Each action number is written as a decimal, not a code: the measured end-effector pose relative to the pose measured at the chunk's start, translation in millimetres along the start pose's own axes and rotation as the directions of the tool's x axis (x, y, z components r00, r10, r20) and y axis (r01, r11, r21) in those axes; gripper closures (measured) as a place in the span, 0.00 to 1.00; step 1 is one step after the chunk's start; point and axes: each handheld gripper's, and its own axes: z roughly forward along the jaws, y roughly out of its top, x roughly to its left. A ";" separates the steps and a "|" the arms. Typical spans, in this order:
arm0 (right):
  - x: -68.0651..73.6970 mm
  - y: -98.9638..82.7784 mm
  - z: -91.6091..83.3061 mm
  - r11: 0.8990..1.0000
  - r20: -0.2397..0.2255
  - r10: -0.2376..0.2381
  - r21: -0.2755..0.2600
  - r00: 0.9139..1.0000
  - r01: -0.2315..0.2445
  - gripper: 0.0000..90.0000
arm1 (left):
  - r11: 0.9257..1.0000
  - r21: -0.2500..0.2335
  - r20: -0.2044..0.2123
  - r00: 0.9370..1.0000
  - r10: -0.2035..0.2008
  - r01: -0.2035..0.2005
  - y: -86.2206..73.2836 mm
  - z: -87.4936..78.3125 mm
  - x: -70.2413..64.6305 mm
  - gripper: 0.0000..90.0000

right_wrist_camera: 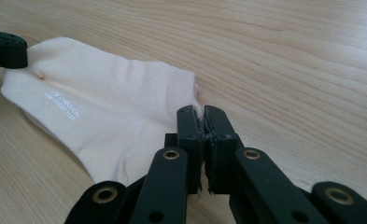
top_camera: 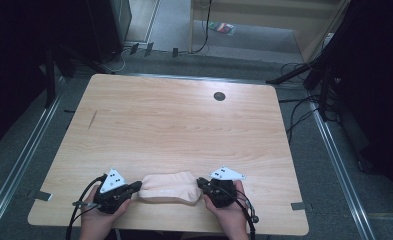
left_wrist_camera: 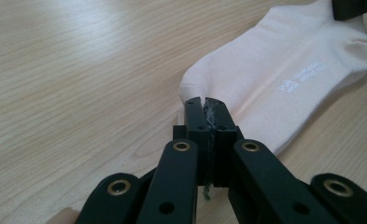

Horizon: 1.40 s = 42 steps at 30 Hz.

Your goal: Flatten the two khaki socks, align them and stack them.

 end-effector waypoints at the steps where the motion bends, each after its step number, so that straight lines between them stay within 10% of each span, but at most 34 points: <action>1: -0.9 -1.2 1.6 1.000 0.001 0.004 0.004 1.000 -0.004 0.96 | 1.000 0.014 0.001 1.000 0.012 -0.012 -0.7 2.3 -1.4 1.00; 8: -2.3 -5.4 7.8 1.000 -0.005 -0.005 0.022 1.000 0.005 0.93 | 0.999 0.035 -0.013 0.999 0.038 -0.038 -2.5 5.6 -2.3 1.00; 13: -5.0 -6.5 5.9 0.999 -0.002 0.027 -0.019 1.000 -0.027 0.66 | 0.999 -0.031 0.000 0.999 0.035 -0.035 -4.8 2.7 -0.3 0.84; 22: -5.0 -7.6 3.8 0.999 -0.026 0.038 -0.027 0.999 -0.038 0.77 | 0.995 -0.089 0.030 0.999 0.039 -0.036 -4.2 -1.7 0.1 0.79; 28: 0.0 -8.5 8.2 1.000 0.003 0.011 0.001 1.000 -0.011 0.95 | 0.991 -0.020 -0.003 0.991 0.133 -0.133 -6.6 7.8 -8.4 0.83; 42: -6.6 -9.4 7.5 0.999 0.035 0.007 0.031 0.999 -0.008 0.95 | 0.991 0.025 -0.021 0.991 0.133 -0.133 -8.0 17.9 -9.2 0.76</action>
